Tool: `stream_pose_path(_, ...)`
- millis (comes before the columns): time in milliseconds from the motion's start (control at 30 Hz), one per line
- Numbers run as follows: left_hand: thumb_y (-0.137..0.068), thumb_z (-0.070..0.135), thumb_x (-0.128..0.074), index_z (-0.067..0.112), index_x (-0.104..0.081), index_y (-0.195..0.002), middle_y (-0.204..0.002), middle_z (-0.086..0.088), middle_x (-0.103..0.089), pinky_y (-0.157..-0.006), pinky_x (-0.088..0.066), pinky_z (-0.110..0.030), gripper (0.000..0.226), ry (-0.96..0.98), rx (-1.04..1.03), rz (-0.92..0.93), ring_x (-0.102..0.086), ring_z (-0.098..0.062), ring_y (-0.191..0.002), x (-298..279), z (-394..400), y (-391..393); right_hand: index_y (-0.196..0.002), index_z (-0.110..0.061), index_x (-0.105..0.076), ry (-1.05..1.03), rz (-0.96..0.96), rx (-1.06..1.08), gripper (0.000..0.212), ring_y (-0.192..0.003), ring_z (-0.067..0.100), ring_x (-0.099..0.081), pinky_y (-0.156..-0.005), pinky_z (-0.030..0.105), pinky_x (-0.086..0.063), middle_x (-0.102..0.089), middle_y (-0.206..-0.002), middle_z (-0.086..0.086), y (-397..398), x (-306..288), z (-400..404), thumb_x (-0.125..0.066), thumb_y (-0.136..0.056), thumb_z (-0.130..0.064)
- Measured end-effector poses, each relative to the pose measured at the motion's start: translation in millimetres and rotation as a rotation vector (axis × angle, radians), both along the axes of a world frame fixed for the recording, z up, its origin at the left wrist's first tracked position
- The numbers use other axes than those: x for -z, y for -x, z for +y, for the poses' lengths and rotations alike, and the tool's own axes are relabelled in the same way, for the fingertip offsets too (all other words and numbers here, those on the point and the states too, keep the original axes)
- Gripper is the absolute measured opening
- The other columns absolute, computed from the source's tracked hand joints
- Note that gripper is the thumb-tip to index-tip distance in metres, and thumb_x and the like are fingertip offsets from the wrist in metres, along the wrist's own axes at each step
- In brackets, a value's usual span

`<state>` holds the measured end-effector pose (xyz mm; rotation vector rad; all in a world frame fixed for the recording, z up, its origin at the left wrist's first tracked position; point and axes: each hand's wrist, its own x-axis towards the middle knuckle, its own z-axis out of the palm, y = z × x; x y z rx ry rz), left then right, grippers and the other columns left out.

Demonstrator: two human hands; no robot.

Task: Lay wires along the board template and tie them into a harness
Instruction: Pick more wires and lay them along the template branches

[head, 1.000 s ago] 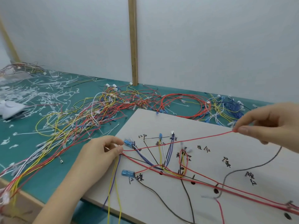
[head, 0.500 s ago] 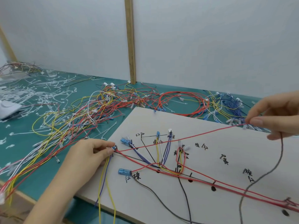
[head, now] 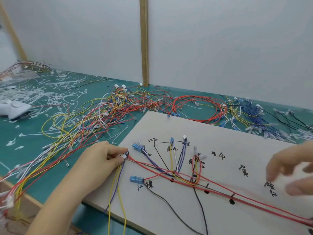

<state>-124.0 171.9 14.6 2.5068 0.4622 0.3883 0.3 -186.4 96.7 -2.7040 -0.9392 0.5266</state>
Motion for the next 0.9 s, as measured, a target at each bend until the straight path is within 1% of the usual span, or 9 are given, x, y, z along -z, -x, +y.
stream_pose_path(67, -0.086, 0.019, -0.063, 0.032, -0.066, -0.109, -0.077, 0.014, -0.053, -0.060, -0.032, -0.007, 0.027, 0.009, -0.001, -0.016, -0.050, 0.005, -0.072, 2, 1, 1, -0.087, -0.068, -0.052, -0.100, -0.164, -0.116, 0.038, -0.087, -0.018, -0.054, -0.075, 0.016, -0.049, -0.061, -0.087, -0.035, 15, -7, 33, -0.047, -0.050, -0.073)
stream_pose_path(133, -0.085, 0.020, -0.064, 0.033, -0.066, -0.109, -0.077, 0.014, -0.055, -0.059, -0.031, -0.007, 0.027, 0.017, -0.021, -0.042, -0.049, 0.005, -0.072, 4, 0, 3, -0.086, -0.054, -0.060, -0.328, -0.130, -0.209, 0.022, -0.078, -0.016, -0.057, -0.064, 0.004, -0.044, -0.063, -0.081, -0.033, 34, -12, 79, -0.050, -0.068, -0.061)
stream_pose_path(167, -0.084, 0.019, -0.064, 0.033, -0.066, -0.108, -0.078, 0.014, -0.057, -0.059, -0.032, -0.006, 0.028, 0.017, -0.036, -0.061, -0.049, 0.006, -0.073, 5, -1, 4, -0.084, -0.045, -0.064, -0.377, -0.105, -0.254, 0.017, -0.074, -0.014, -0.056, -0.065, 0.003, -0.042, -0.063, -0.077, -0.030, 42, -11, 103, -0.052, -0.074, -0.052)
stream_pose_path(233, -0.082, 0.016, -0.067, 0.032, -0.067, -0.106, -0.077, 0.016, -0.060, -0.061, -0.034, -0.003, 0.029, 0.034, -0.071, -0.116, -0.052, 0.006, -0.074, 7, -4, 5, -0.083, -0.034, -0.066, -0.408, -0.146, -0.346, 0.013, -0.071, -0.010, -0.054, -0.068, 0.005, -0.041, -0.062, -0.072, -0.022, 48, 1, 150, -0.053, -0.081, -0.034)
stream_pose_path(300, -0.078, 0.012, -0.070, 0.034, -0.065, -0.091, -0.072, 0.016, -0.061, -0.062, -0.035, 0.000, 0.026, 0.073, -0.098, -0.171, -0.054, 0.006, -0.071, 8, -8, 6, -0.093, -0.030, -0.065, -0.400, -0.209, -0.375, 0.015, -0.079, -0.002, -0.052, -0.074, 0.016, -0.044, -0.061, -0.082, -0.016, 49, 20, 190, -0.053, -0.086, -0.025)
stream_pose_path(367, -0.077, 0.011, -0.071, 0.035, -0.060, -0.076, -0.069, 0.015, -0.061, -0.062, -0.035, 0.002, 0.026, 0.073, -0.113, -0.203, -0.055, 0.006, -0.068, 9, -11, 7, -0.104, -0.026, -0.062, -0.310, -0.273, -0.353, 0.019, -0.097, 0.015, -0.054, -0.080, 0.027, -0.044, -0.063, -0.102, -0.006, 46, 42, 219, -0.052, -0.089, -0.026)
stream_pose_path(467, -0.078, 0.015, -0.070, 0.028, -0.067, -0.081, -0.069, 0.016, -0.056, -0.064, -0.034, 0.001, 0.014, 0.029, -0.141, -0.214, -0.050, 0.007, -0.065, 11, -12, 9, -0.104, -0.019, -0.061, -0.190, -0.374, -0.310, 0.018, -0.099, 0.029, -0.055, -0.072, 0.030, -0.041, -0.062, -0.103, 0.006, 41, 66, 238, -0.053, -0.087, -0.020)
stream_pose_path(700, -0.080, 0.020, -0.068, 0.022, -0.072, -0.082, -0.066, 0.009, -0.050, -0.063, -0.033, -0.008, 0.005, -0.057, -0.076, -0.158, -0.044, 0.001, -0.063, 11, -10, 13, -0.098, -0.013, -0.061, -0.170, -0.482, -0.349, 0.017, -0.091, 0.032, -0.056, -0.062, 0.029, -0.032, -0.061, -0.097, 0.010, 44, 67, 236, -0.050, -0.086, -0.012)
stream_pose_path(900, -0.080, 0.021, -0.068, 0.024, -0.069, -0.081, -0.068, 0.009, -0.053, -0.064, -0.033, -0.006, 0.003, -0.045, -0.047, -0.145, -0.047, 0.002, -0.066, 7, -8, 13, -0.102, -0.017, -0.057, -0.219, -0.234, -0.296, 0.014, -0.091, 0.027, -0.055, -0.071, 0.031, -0.043, -0.061, -0.095, 0.007, 50, 58, 212, -0.049, -0.090, -0.017)
